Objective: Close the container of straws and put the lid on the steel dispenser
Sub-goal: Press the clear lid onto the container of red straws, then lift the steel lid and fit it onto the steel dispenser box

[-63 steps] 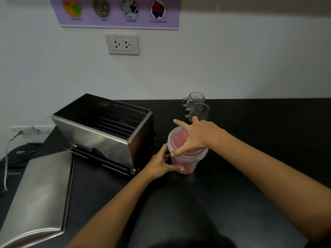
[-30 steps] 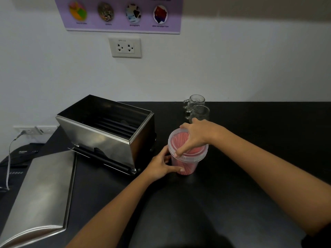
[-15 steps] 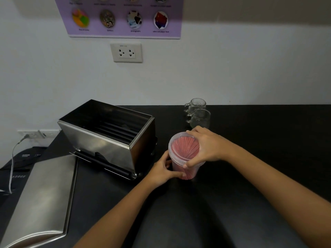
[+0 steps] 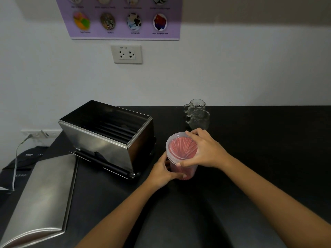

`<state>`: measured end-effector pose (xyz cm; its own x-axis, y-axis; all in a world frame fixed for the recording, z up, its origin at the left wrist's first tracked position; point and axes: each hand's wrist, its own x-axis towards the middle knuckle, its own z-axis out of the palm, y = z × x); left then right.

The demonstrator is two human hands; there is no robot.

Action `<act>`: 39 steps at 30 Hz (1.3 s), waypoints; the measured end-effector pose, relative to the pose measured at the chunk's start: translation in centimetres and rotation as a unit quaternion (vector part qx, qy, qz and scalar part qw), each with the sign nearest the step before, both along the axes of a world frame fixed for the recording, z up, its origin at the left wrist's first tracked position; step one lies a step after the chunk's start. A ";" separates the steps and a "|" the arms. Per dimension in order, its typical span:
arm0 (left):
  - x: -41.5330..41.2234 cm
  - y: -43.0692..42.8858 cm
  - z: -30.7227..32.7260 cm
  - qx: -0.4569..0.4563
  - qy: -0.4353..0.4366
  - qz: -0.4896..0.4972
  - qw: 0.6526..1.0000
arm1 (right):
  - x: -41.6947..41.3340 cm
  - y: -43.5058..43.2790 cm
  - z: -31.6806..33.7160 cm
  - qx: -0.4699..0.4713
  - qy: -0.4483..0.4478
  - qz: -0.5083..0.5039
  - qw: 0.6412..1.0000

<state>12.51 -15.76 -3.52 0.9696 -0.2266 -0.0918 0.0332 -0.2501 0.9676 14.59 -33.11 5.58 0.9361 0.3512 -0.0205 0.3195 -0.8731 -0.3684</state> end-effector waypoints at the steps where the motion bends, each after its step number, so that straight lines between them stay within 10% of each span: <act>1: -0.1 -0.1 0.0 0.002 0.000 0.000 1.000 | 0.0 -0.1 -0.1 0.000 -0.001 0.003 1.000; 12: -2.5 0.5 0.5 0.089 0.038 -0.002 0.995 | -1.0 -0.3 -0.6 0.070 0.037 0.010 0.997; 23: -11.6 5.6 1.2 0.096 -0.052 0.109 0.988 | -5.8 1.4 0.0 0.157 -0.170 0.086 0.969; 39: -18.3 20.3 3.3 0.046 -0.098 0.324 0.940 | -10.7 16.8 -2.7 0.231 -0.115 0.176 0.950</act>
